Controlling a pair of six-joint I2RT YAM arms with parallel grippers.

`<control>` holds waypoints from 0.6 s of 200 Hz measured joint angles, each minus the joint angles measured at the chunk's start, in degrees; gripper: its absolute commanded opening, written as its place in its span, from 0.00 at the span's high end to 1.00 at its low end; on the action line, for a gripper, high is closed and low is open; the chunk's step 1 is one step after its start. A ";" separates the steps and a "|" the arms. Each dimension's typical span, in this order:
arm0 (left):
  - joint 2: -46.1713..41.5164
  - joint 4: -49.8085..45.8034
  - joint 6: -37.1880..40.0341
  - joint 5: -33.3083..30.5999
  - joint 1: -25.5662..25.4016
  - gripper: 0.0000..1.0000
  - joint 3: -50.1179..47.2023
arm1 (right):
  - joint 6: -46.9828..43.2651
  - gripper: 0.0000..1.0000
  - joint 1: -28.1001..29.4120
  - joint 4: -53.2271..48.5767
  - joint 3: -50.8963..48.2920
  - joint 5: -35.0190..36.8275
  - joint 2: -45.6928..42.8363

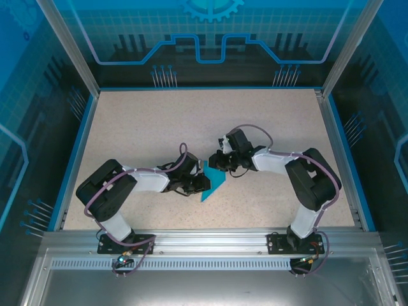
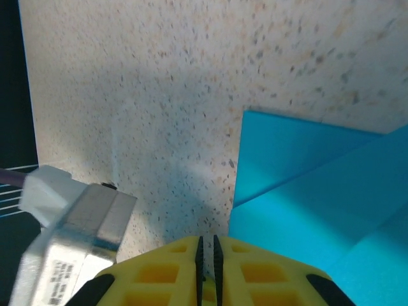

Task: Fold a paper plane with a square sheet of paper (pick it up from the middle)
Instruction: Fourth fold the wing at the center of the table.

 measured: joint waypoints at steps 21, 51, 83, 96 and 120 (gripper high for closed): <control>-0.07 -0.02 0.00 -0.07 -0.02 0.83 0.02 | 0.96 0.87 0.15 1.16 -1.03 0.04 2.25; -0.35 -0.55 0.00 -0.11 -0.09 0.82 0.15 | 1.68 0.87 0.00 1.84 -2.16 -0.20 4.63; -2.27 -3.63 -0.26 0.39 0.31 0.74 0.46 | 1.66 0.87 -0.04 3.54 -2.99 -0.20 4.61; -3.98 -4.59 -0.72 1.38 1.11 0.71 0.46 | 1.64 0.87 -0.09 3.85 -3.19 -0.39 4.61; -6.40 -4.74 -1.70 2.03 2.89 0.70 0.81 | 1.64 0.87 -0.24 4.11 -3.28 -0.66 4.61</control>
